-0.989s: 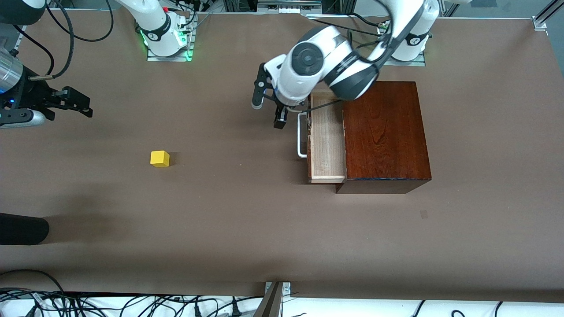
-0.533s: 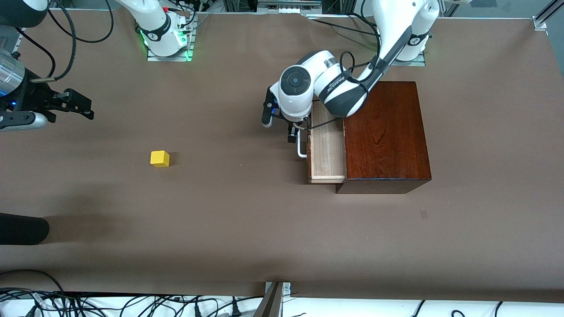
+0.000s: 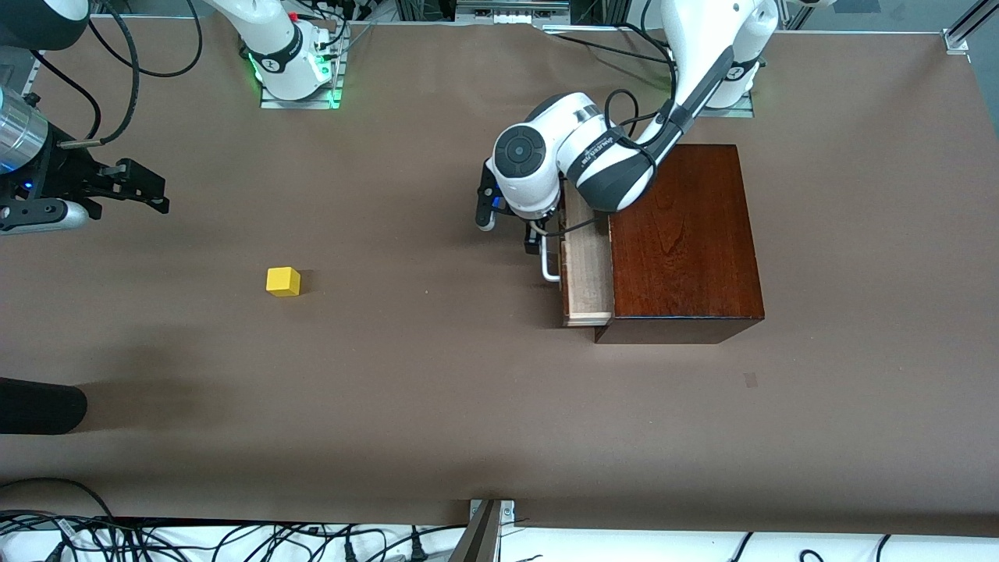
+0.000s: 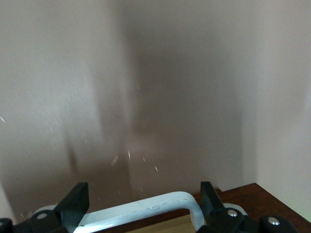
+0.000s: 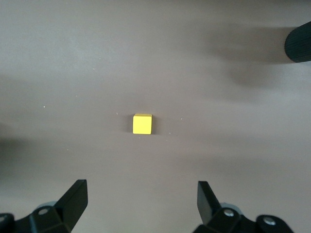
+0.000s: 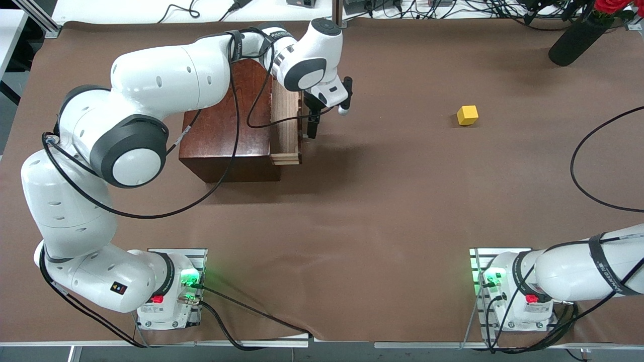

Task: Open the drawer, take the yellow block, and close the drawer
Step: 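Push the drawer shut into the box with the left gripper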

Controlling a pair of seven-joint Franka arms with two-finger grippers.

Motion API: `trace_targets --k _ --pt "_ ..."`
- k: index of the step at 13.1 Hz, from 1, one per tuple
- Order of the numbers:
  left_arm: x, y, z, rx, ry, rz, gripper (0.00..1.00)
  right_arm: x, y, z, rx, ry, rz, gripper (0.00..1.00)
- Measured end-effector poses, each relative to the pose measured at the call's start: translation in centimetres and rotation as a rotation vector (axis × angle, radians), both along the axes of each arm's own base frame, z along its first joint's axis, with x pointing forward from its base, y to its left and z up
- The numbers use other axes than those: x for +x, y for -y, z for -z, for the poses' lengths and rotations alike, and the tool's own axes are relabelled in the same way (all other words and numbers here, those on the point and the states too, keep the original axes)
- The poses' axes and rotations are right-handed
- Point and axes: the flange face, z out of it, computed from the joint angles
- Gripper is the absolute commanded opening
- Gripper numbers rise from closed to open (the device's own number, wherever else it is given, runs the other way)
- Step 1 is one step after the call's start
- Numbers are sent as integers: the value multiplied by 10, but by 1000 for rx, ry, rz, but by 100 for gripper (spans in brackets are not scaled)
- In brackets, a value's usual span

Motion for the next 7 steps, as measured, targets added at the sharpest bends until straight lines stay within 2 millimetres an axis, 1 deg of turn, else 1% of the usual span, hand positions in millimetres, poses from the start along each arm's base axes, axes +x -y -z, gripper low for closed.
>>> trace_targets --k 2,4,5,7 --pt "4 -14 1 62 -22 -2 100 0 0 0 0 0 0 100" --pt "9 -33 4 132 -42 -5 100 0 0 0 0 0 0 100" --pt "13 -41 4 143 -50 -16 100 0 0 0 0 0 0 100" --pt "17 -46 4 147 -54 -24 100 0 0 0 0 0 0 100"
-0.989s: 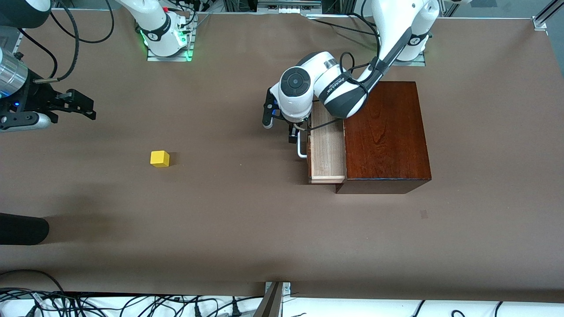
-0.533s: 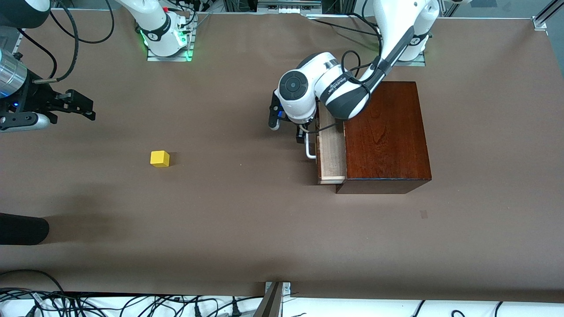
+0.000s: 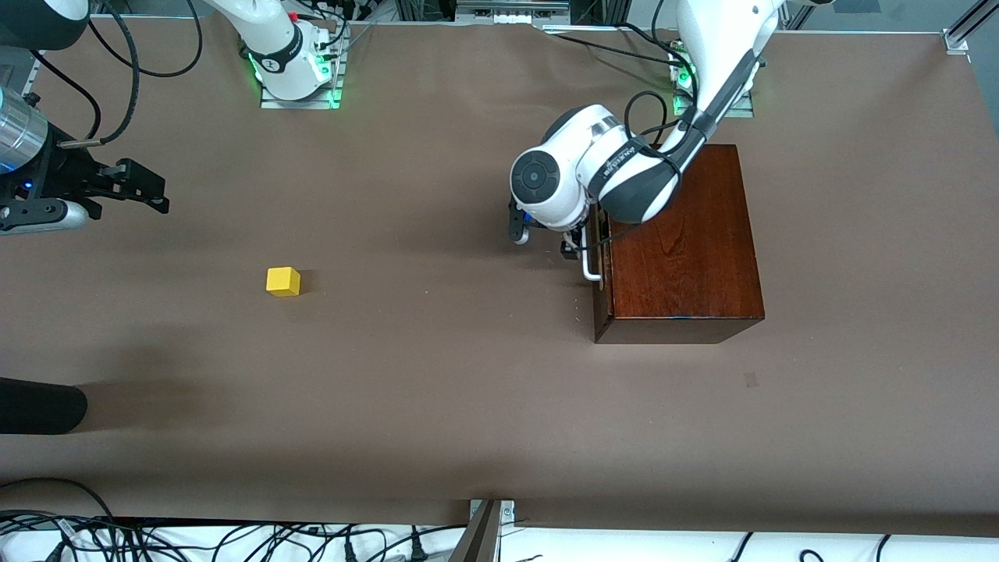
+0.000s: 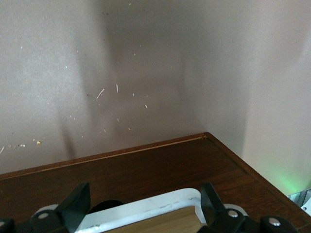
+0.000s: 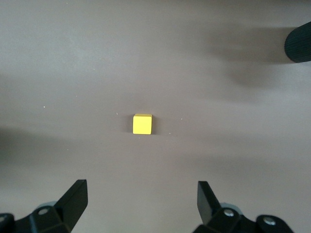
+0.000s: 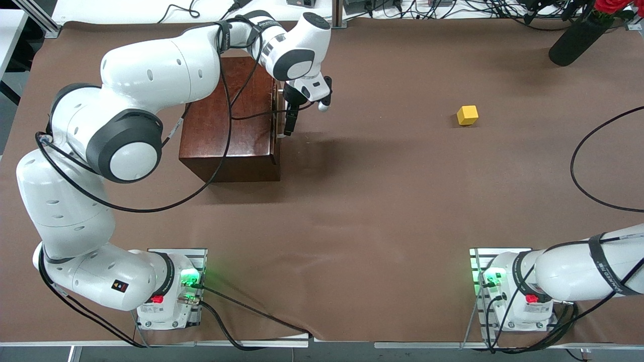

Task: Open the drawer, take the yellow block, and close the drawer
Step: 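Push the drawer shut into the box with the left gripper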

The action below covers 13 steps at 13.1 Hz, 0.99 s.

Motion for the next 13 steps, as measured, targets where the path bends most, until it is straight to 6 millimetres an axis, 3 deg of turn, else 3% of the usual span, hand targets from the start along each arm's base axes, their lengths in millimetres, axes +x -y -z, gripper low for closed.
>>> trace_targets --k 3,5,7,9,11,13 --pt "1 1 -2 -8 9 -1 100 0 0 0 0 0 0 100" --pt "2 13 -15 -65 43 -7 100 0 0 0 0 0 0 100" --pt "1 29 -53 -150 64 -58 100 0 0 0 0 0 0 100" --pt "-4 28 -116 -190 102 -125 100 0 0 0 0 -1 0 100" --pt "-7 -13 -184 -124 130 -215 100 0 0 1 0 -1 1 100" --pt "3 -77 -235 -68 160 -337 100 1 1 1 -1 -2 1 100"
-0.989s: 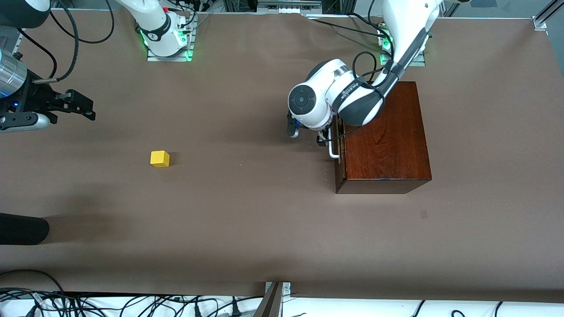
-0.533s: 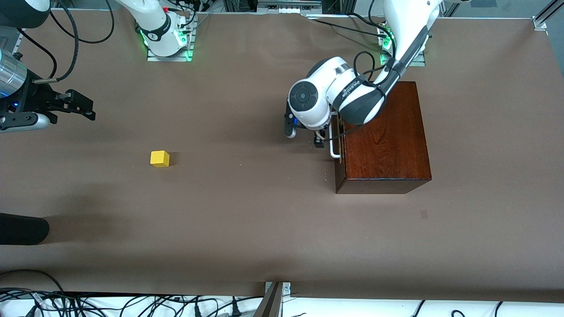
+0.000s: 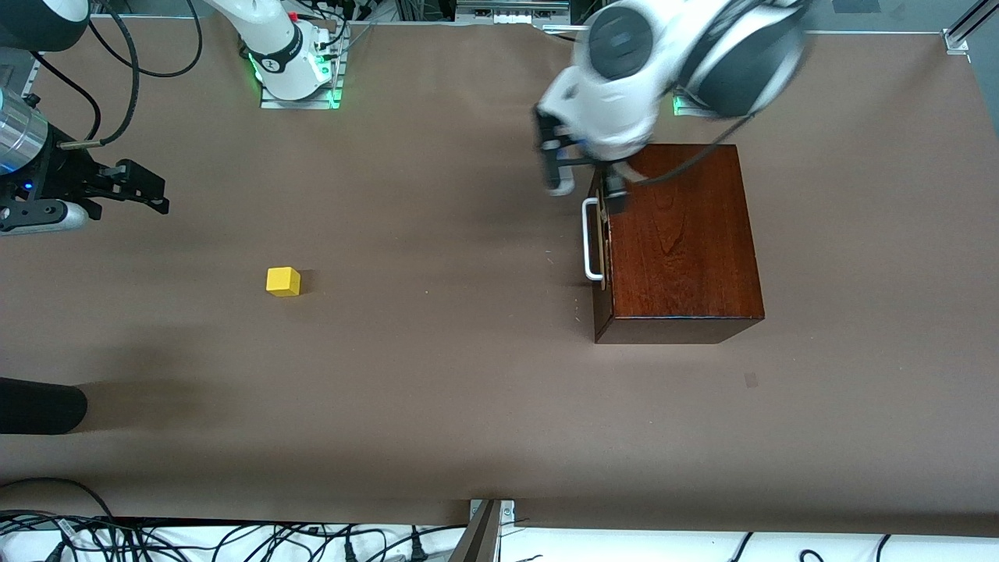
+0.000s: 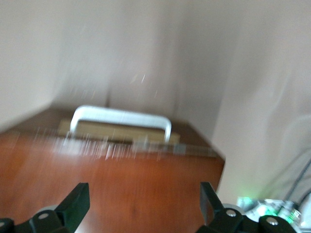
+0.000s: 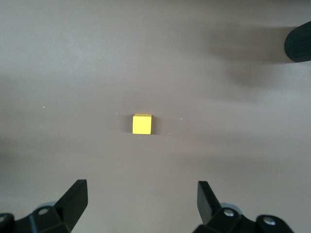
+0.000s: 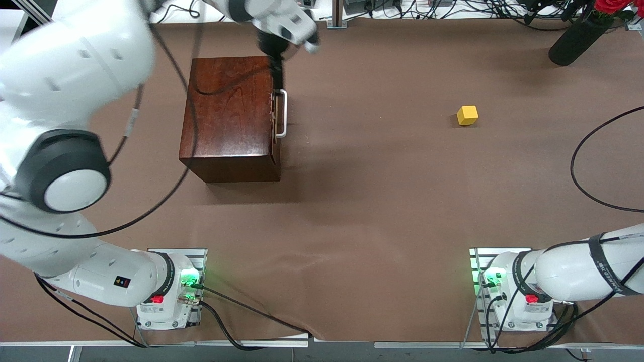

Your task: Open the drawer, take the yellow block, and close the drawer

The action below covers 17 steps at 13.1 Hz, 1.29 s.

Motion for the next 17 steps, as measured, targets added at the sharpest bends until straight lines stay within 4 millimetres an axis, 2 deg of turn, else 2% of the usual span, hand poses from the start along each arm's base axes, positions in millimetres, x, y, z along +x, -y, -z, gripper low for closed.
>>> trace_targets --k 2,5,8,10,12,13,15,17 --pt "10 -60 -25 53 -14 -139 100 0 0 0 0 -1 0 100" --pt "23 -141 -42 116 -40 -361 100 0 1 1 0 -1 1 100" --pt "34 -198 -53 132 -16 -501 100 0 1 1 0 -1 2 100" --pt "42 -234 -69 114 59 -585 100 0 2 1 0 -1 4 100" --pt "47 -259 -85 90 174 -738 100 1 4 1 -1 -2 6 100" --pt "44 -263 -86 93 217 -863 100 1 4 1 -1 -2 8 100" --pt "38 -261 -85 92 273 -1130 100 1 5 1 -1 -2 9 100" --pt "35 -259 -82 57 255 -1243 100 1 5 1 -1 -2 9 100"
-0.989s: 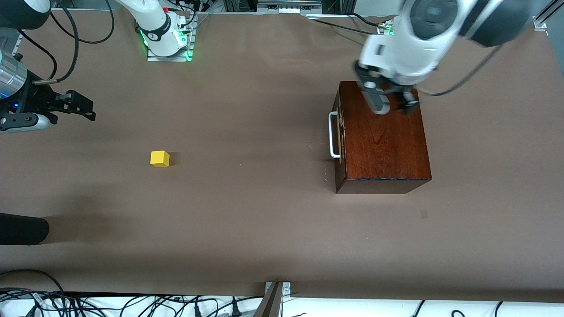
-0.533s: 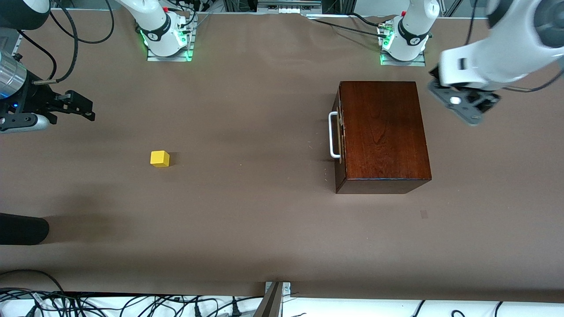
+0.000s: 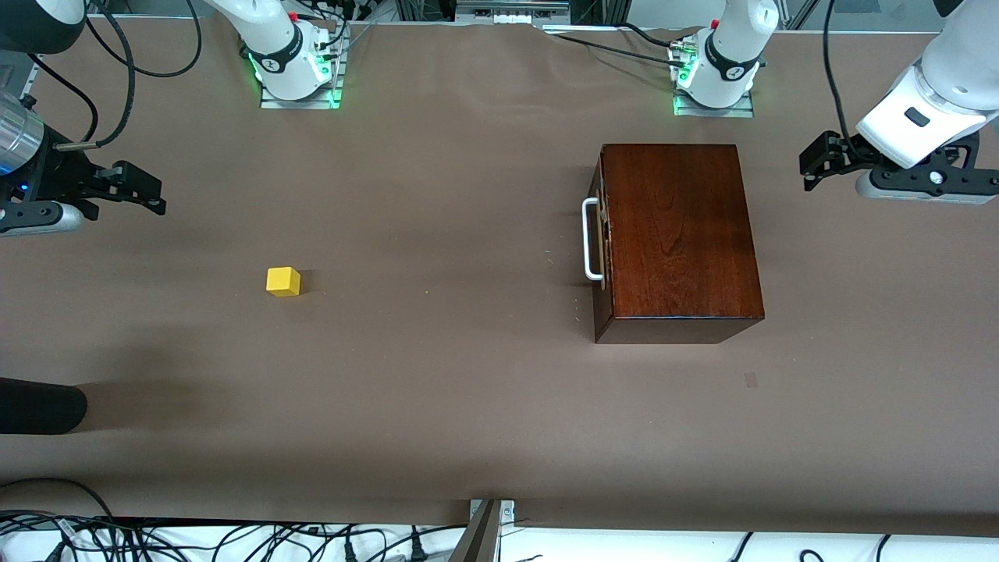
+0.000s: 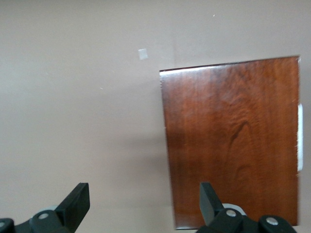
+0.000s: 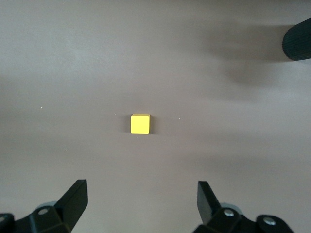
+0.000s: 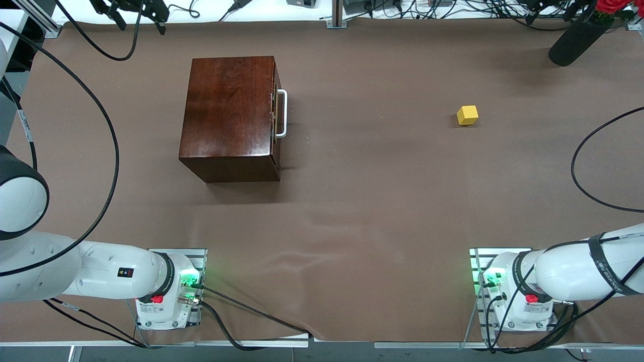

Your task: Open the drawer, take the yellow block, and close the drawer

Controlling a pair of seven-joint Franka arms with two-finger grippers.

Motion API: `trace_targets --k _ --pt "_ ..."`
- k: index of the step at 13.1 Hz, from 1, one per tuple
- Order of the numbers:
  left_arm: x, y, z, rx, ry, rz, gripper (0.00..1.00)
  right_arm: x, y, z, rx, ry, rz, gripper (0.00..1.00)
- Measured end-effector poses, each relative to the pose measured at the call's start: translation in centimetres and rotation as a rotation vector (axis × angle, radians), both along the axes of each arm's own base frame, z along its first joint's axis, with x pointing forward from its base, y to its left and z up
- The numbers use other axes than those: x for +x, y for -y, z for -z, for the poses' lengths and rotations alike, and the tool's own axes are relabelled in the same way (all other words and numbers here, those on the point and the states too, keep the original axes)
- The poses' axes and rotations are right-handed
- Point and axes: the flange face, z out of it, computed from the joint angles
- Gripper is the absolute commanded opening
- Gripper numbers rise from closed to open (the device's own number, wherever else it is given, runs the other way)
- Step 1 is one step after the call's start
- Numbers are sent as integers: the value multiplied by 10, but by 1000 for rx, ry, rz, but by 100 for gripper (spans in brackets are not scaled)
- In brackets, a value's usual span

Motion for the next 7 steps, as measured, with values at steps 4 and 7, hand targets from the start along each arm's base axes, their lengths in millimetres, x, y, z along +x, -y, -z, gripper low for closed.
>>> trace_targets --k 4,7 --pt "3 -16 1 -39 4 -31 100 0 0 0 0 0 0 100" --pt "4 -36 -1 -42 8 -65 100 0 0 0 0 0 1 100"
